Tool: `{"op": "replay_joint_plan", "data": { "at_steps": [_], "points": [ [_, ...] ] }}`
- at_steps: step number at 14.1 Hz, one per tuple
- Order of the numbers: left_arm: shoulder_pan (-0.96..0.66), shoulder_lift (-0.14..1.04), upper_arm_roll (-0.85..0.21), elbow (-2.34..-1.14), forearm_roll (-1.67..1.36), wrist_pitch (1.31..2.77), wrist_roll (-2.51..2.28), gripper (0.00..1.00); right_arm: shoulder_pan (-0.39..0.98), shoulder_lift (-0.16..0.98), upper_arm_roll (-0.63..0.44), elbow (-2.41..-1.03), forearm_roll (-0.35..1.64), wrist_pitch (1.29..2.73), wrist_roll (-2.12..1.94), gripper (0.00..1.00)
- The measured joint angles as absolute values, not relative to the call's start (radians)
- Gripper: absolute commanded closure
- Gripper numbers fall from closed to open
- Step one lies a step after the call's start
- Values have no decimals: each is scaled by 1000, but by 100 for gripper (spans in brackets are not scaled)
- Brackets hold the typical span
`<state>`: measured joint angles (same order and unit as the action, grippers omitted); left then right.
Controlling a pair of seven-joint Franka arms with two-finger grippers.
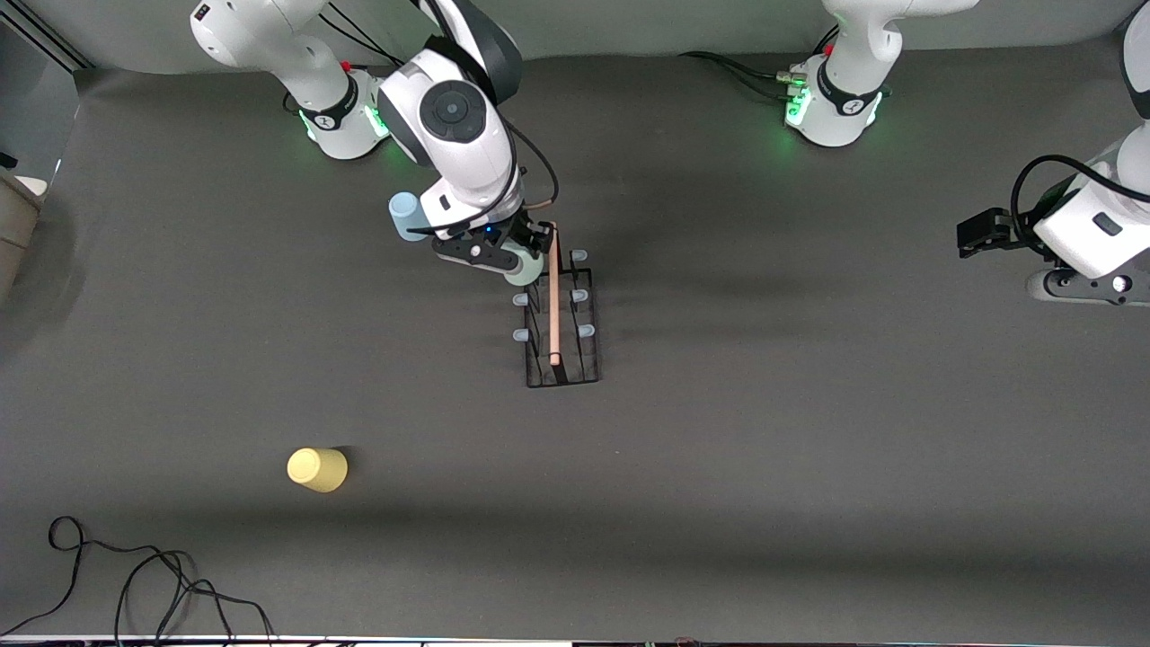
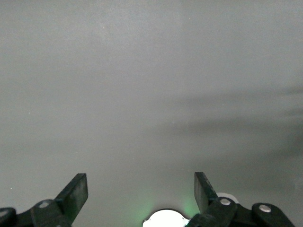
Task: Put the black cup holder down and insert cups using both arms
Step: 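Carry the green cup with the right gripper into a rack slot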
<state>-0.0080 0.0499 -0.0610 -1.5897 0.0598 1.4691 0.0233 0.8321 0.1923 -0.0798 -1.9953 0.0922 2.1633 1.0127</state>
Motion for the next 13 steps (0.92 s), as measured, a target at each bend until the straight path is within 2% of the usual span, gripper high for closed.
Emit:
{"op": "replay_joint_plan", "data": {
  "at_steps": [4, 6, 10, 13],
  "points": [
    [-8, 50, -61, -1590, 60, 1469, 23, 0, 832, 216, -80, -2033, 92, 2228, 1012, 70],
    [-8, 50, -61, -1590, 59, 1469, 23, 0, 832, 245, -80, -2035, 92, 2258, 1012, 0],
    [-8, 50, -61, -1590, 59, 1468, 23, 0, 831, 263, -86, -2007, 92, 2251, 1012, 0],
    [-8, 50, -60, -1590, 59, 1468, 23, 0, 827, 237, -132, -1838, 92, 1992, 991, 0]
  ]
}}
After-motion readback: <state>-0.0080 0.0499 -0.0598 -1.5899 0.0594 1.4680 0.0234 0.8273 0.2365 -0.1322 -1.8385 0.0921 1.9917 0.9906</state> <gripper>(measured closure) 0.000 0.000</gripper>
